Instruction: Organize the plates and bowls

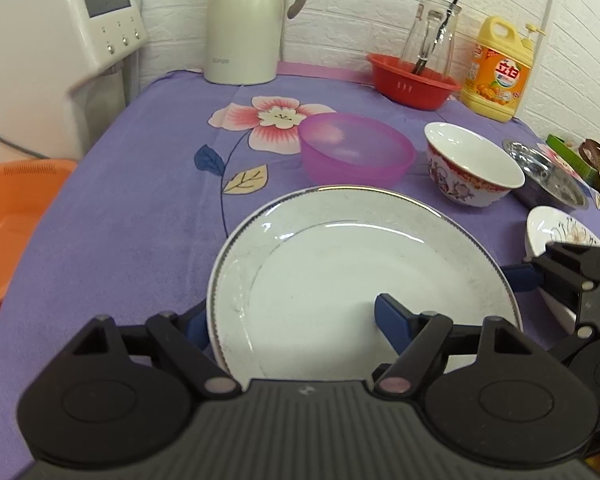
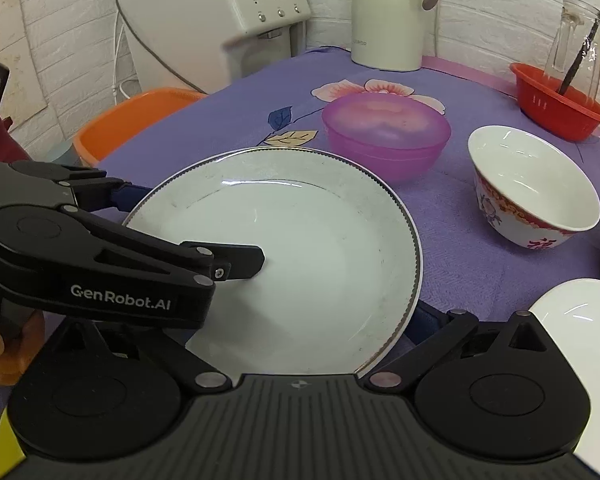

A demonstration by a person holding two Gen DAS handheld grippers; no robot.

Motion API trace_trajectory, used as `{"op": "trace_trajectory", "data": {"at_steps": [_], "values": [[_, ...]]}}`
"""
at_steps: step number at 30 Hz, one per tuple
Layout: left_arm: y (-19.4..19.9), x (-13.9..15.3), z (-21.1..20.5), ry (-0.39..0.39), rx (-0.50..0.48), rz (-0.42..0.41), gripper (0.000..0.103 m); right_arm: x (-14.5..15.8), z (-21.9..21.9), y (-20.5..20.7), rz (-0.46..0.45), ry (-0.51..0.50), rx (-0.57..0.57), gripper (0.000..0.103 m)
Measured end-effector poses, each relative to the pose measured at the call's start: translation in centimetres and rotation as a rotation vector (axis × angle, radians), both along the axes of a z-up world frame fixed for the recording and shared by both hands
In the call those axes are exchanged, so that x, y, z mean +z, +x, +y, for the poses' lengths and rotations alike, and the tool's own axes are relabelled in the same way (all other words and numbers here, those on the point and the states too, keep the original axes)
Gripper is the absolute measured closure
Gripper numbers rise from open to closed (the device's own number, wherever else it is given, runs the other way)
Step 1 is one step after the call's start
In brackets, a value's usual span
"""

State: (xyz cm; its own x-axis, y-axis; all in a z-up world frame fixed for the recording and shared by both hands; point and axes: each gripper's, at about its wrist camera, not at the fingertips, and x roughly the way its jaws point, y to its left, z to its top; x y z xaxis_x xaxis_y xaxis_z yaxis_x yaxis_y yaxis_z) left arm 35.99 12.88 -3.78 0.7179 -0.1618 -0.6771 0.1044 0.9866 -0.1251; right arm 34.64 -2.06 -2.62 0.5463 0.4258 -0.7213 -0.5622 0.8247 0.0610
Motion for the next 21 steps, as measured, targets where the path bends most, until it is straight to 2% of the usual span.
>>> {"op": "trace_trajectory", "data": {"at_steps": [2,7,11,16,21], "values": [[-0.1,0.9,-0.2,0.011,0.0,-0.026,0.025,0.3,0.0,0.0,-0.002,0.008,-0.028,0.0],[-1.0,3.3,-0.7,0.006,-0.007,-0.073,0.025,2.6,-0.6,-1.2,-0.074,0.042,-0.063,0.0],[-2.9,4.2,-1.2,-0.008,-0.027,-0.076,0.025,4.0,-1.3,-2.9,-0.099,0.066,-0.075,0.0],[-7.2,3.8,-2.3,-0.018,-0.048,-0.07,0.025,4.4,-2.5,-7.1,-0.105,0.078,-0.098,0.0],[-11.8,2.8,-3.5,-0.021,-0.052,-0.069,0.025,3.4,-3.3,-11.4,-0.058,0.086,-0.122,0.0]]}}
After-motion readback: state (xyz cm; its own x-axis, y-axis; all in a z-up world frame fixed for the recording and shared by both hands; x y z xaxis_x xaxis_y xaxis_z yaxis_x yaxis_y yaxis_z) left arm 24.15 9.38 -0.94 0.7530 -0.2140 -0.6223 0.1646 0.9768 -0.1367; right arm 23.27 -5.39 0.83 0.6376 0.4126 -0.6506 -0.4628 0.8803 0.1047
